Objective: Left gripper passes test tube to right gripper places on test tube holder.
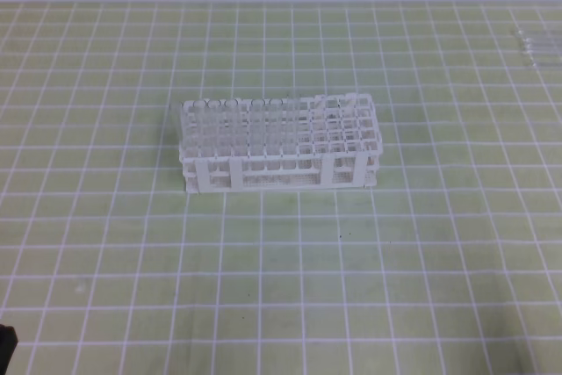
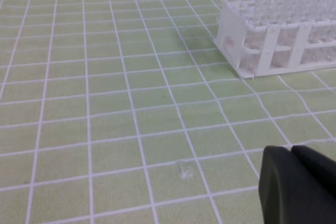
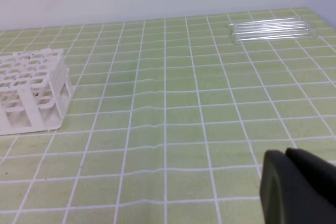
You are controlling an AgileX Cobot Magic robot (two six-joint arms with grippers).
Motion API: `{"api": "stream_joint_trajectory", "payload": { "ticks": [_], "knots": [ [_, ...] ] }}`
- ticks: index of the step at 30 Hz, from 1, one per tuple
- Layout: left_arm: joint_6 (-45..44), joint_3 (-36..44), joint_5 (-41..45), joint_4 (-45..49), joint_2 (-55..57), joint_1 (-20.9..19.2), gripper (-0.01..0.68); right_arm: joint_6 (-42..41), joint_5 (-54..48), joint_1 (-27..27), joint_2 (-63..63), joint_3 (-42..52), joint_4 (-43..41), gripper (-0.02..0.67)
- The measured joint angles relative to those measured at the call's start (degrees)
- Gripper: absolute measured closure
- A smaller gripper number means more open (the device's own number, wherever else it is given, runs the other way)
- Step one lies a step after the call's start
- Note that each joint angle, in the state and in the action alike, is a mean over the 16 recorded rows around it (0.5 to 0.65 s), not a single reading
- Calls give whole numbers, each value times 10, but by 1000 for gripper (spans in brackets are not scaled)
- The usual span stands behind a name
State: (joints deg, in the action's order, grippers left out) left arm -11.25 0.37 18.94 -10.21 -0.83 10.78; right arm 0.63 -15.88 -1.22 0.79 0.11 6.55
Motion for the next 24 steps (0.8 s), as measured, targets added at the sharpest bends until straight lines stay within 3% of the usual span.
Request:
{"api": "stream_joint_trajectory", "payload": {
  "ticks": [24],
  "knots": [
    [0,0,0,0,-1,0,673,0,0,0,-1,0,0,651]
  ]
}}
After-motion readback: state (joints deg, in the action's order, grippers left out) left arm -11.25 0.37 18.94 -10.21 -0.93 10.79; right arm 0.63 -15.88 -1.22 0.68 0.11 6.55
